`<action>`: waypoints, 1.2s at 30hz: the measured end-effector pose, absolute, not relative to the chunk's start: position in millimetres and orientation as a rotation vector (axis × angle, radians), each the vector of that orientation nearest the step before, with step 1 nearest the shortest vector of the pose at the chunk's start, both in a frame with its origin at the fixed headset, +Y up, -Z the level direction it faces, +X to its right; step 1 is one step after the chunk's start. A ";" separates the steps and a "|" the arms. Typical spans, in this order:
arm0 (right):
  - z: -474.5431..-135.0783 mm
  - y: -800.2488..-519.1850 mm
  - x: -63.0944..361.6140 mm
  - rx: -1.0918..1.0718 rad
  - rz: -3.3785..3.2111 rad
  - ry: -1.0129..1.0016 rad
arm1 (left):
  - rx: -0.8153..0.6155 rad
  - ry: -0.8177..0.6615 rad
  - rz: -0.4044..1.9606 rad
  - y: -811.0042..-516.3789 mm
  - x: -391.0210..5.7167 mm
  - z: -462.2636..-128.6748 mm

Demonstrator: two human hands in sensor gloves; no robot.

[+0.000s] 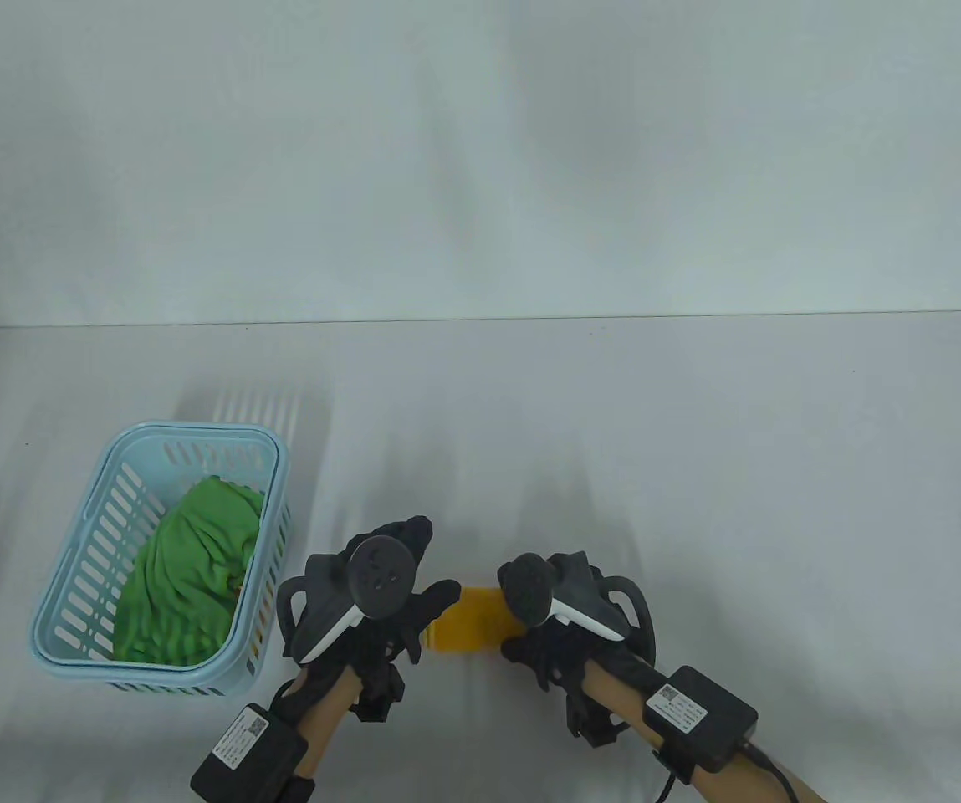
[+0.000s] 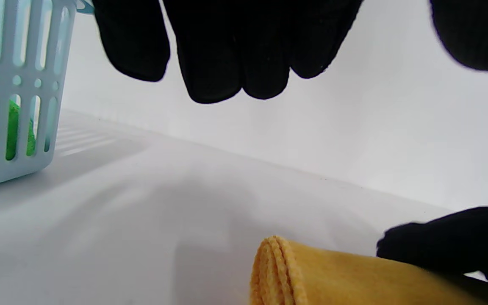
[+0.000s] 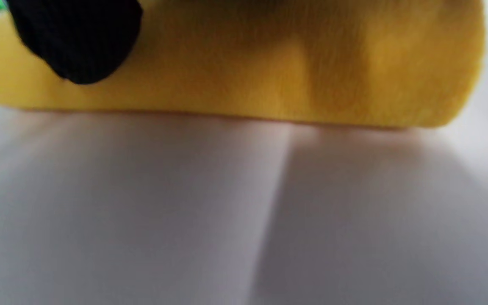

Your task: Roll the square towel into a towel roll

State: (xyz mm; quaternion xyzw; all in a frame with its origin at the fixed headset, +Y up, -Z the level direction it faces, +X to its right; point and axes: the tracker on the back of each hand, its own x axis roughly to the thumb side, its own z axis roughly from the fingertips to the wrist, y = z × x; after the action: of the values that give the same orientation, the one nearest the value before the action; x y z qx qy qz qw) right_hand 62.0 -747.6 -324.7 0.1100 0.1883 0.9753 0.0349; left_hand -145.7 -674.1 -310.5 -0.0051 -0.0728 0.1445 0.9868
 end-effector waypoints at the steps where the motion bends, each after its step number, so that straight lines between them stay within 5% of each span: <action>1: -325.1 -749.6 61.0 0.335 3.006 0.592 | -0.010 -0.148 0.289 -674.0 -145.5 -310.6; 22: -345.5 -752.0 52.2 0.288 2.944 0.647 | -0.002 -0.154 0.294 -673.1 -145.0 -310.6; 36: -374.1 -663.5 145.9 -0.074 2.876 0.269 | 0.022 -0.145 0.303 -669.7 -149.0 -309.1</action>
State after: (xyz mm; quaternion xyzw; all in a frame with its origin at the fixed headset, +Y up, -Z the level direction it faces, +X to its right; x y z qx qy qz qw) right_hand 145.9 -663.5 -374.1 -0.0256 0.0923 0.9875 0.1255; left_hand -149.0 -669.7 -309.1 0.0108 -0.0724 0.1508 0.9859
